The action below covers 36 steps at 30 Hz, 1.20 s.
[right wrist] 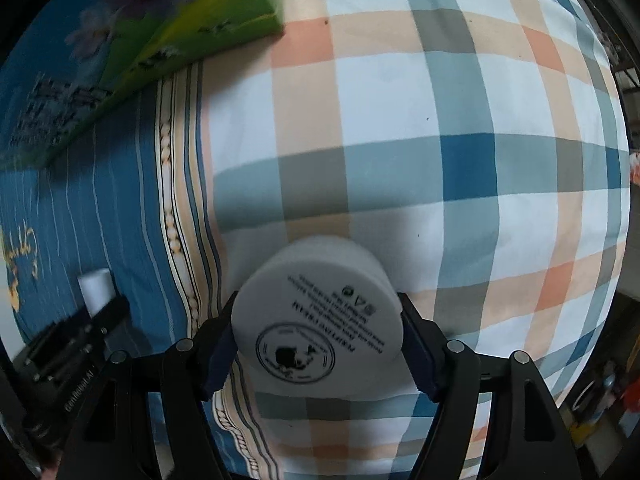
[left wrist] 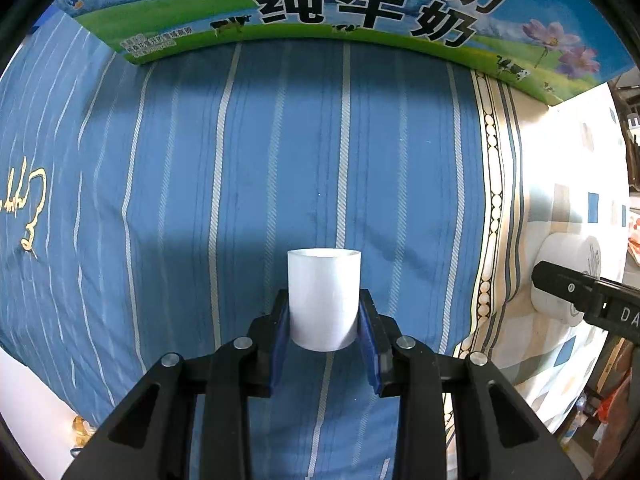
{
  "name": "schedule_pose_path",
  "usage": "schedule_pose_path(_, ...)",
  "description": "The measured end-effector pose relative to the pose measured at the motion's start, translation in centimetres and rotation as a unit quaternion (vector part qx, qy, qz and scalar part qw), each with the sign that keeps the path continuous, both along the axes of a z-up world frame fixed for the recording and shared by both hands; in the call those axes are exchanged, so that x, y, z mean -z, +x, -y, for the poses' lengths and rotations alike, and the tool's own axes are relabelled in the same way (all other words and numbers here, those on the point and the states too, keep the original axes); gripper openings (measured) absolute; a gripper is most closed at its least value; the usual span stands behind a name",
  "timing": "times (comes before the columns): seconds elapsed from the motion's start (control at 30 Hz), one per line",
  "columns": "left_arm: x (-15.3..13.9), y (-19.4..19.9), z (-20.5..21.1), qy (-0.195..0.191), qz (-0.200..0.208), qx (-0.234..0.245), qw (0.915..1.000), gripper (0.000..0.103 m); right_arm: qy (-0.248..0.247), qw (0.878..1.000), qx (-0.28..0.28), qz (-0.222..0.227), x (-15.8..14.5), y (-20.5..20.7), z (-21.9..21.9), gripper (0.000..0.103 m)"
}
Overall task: Organize rigid objects
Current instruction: 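Carry the white cylinder and cream jar into the cardboard box with both tools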
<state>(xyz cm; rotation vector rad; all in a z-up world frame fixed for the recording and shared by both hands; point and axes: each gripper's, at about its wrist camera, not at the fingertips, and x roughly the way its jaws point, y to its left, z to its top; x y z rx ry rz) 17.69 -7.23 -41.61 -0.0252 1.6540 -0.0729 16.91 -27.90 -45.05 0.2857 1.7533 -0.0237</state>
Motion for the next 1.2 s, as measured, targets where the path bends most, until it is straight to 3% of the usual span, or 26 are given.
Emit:
schedule_pose_path(0.23,-0.3,1.5,0.4,-0.004,0.006,0.002,1.0000,0.029,-0.023,1.000,-0.002,-0.001,0.5,0.2,3.1,0.073)
schedule_pose_path(0.33,-1.2,1.3,0.4,-0.004,0.014,0.006,0.9999,0.029,-0.036,0.999,-0.020,0.001,1.0,-0.7,2.1,0.072)
schedule_pose_path(0.5,-4.3,0.6,0.2,-0.012,0.038,0.009,0.9992,0.029,0.006,0.999,-0.032,0.005,-0.3,-1.3,-0.1,0.072)
schedule_pose_path(0.7,-9.7,0.5,0.1,-0.032,0.081,0.020,0.9960,0.029,0.036,0.998,-0.038,0.041,-5.5,-1.5,-0.4,0.072)
schedule_pose_path(0.93,-16.5,1.5,-0.8,-0.057,0.129,0.024,0.9897,0.029,0.053,0.992,-0.042,0.106,-14.3,0.2,0.3,0.072)
schedule_pose_path(1.07,-20.0,3.7,-1.8,-0.072,0.152,0.016,0.9856,0.029,0.060,0.987,-0.047,0.143,-19.0,1.6,-0.4,0.072)
schedule_pose_path(1.2,-22.1,6.8,-2.9,-0.085,0.174,0.007,0.9811,0.029,0.059,0.983,-0.048,0.169,-21.8,4.3,-1.9,0.071)
